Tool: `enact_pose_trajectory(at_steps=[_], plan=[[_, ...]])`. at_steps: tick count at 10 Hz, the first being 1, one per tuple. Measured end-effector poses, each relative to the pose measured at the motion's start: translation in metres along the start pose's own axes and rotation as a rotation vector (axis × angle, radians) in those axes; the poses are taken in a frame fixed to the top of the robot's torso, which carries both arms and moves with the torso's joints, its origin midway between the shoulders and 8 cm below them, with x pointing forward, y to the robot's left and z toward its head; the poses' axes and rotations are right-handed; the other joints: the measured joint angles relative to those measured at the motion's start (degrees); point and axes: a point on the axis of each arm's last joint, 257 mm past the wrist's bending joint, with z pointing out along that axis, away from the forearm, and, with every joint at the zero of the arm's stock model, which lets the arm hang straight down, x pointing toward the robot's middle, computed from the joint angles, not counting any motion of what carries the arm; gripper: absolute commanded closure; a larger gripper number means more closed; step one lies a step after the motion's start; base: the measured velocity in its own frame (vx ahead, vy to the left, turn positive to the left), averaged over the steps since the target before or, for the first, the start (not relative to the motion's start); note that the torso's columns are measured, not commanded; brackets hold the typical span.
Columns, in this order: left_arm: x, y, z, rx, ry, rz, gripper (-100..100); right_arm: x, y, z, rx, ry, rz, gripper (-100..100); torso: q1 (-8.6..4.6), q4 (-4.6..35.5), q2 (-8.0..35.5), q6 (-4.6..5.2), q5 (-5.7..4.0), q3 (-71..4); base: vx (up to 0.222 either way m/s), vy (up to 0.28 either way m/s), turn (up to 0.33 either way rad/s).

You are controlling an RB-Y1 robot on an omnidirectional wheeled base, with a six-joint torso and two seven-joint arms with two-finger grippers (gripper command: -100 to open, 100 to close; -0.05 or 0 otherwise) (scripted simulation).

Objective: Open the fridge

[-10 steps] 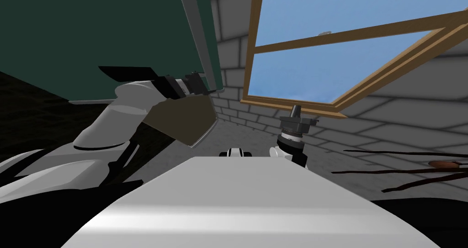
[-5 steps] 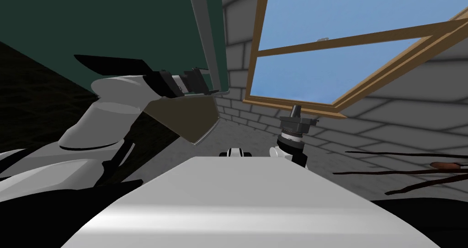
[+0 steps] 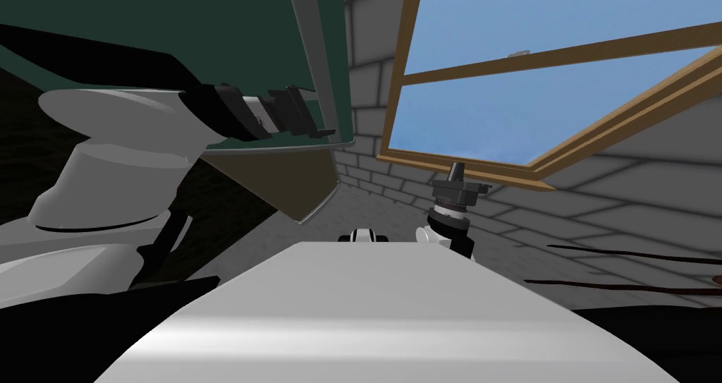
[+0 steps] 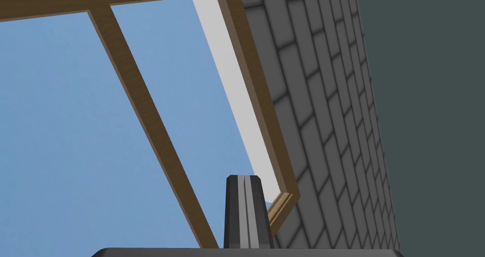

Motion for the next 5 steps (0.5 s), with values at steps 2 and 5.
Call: enact_pose_trajectory(at_steps=[2, 5], plan=[[-0.001, 0.0001, 0.0001, 0.0, -0.002, -0.002, 0, 0.0, 0.0, 0.0, 0.0, 0.0, 0.0, 0, 0.03, -0.01, -0.06, -0.05, 0.02, -0.02, 0.0, 0.0, 0.0], [-0.002, 0.0002, 0.0001, -0.001, -0.003, -0.005, 0, 0.0, 0.0, 0.0, 0.0, 0.0, 0.0, 0, 0.06, -0.03, -0.11, -0.06, 0.04, -0.05, 0.0, 0.0, 0.0]])
